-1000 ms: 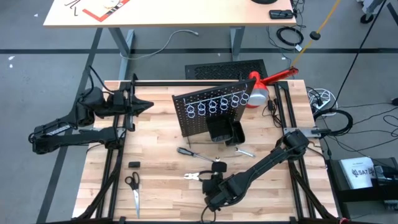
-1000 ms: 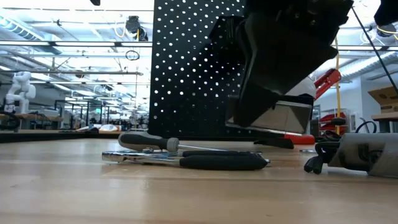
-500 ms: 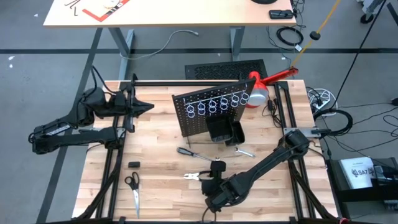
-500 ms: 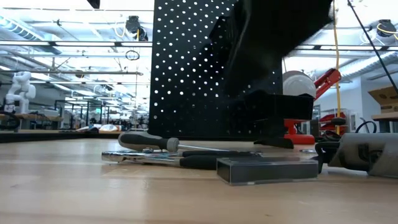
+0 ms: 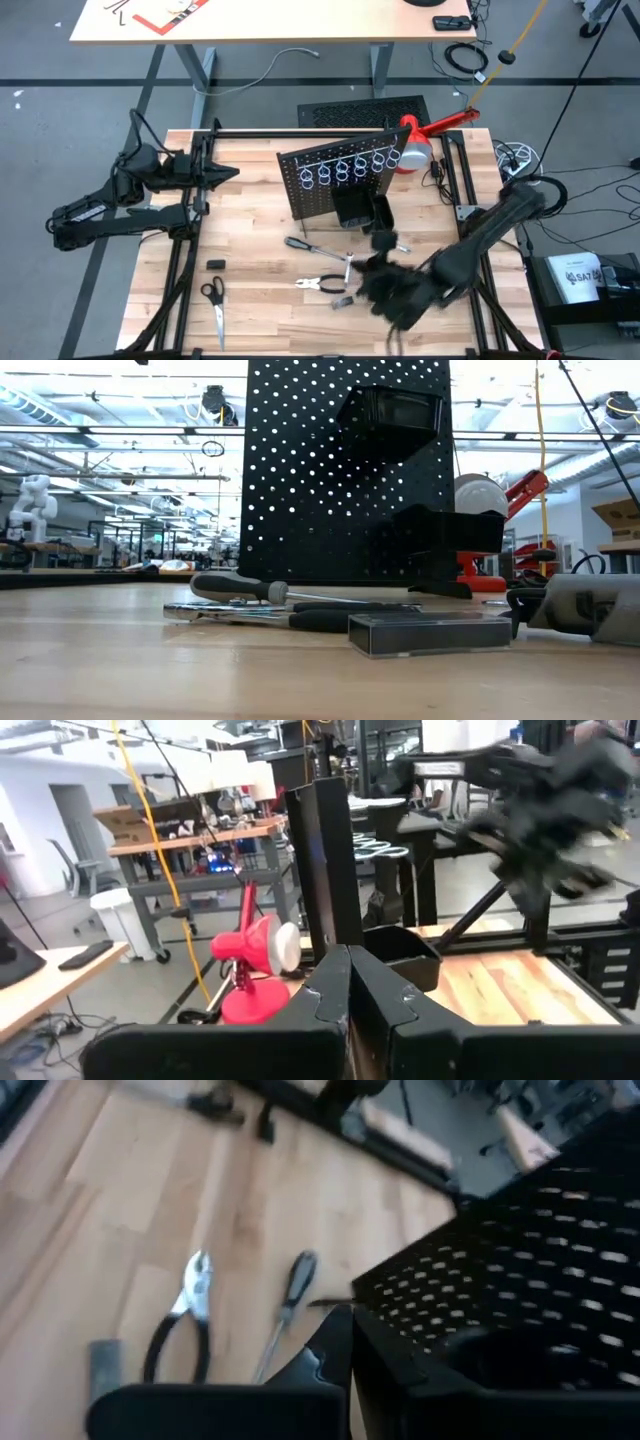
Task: Hang tools onto peg board
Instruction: Return to Home Position
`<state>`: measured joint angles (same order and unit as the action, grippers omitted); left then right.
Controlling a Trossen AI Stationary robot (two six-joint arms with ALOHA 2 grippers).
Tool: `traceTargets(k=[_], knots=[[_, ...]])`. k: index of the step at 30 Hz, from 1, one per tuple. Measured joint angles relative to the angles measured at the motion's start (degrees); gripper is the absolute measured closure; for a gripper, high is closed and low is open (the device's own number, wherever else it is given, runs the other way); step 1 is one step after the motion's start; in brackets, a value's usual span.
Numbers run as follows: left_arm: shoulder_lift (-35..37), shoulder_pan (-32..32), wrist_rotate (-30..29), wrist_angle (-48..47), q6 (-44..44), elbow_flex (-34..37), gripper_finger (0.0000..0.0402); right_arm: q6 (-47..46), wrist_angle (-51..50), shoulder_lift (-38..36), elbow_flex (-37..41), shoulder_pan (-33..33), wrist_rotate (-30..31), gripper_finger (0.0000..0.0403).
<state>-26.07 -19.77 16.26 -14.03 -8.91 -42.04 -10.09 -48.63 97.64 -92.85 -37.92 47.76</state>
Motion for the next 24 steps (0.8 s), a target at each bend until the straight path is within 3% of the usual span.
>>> traceTargets(k=[9, 11, 15, 24], knots=[[0.4, 0.0, 1.9, 0.0, -0.6, 1.9, 0.0397, 17.9, 39.7, -34.4, 35.3, 1.2, -6.2, 0.0403], [0.3, 0.0, 1.9, 0.2, -1.7, 1.9, 0.0398, 20.8, 43.4, -42.3, 41.9, 1.6, -6.6, 0.0403], [0.3, 0.0, 1.8, 1.0, -3.5, 2.3, 0.0398, 24.1, 47.5, -57.9, 54.3, 4.2, -13.1, 0.0403], [-1.3, 0.0, 1.7, 20.4, 0.7, 15.3, 0.0398, 27.5, 50.9, -86.3, 74.6, 9.9, -21.3, 0.0403]])
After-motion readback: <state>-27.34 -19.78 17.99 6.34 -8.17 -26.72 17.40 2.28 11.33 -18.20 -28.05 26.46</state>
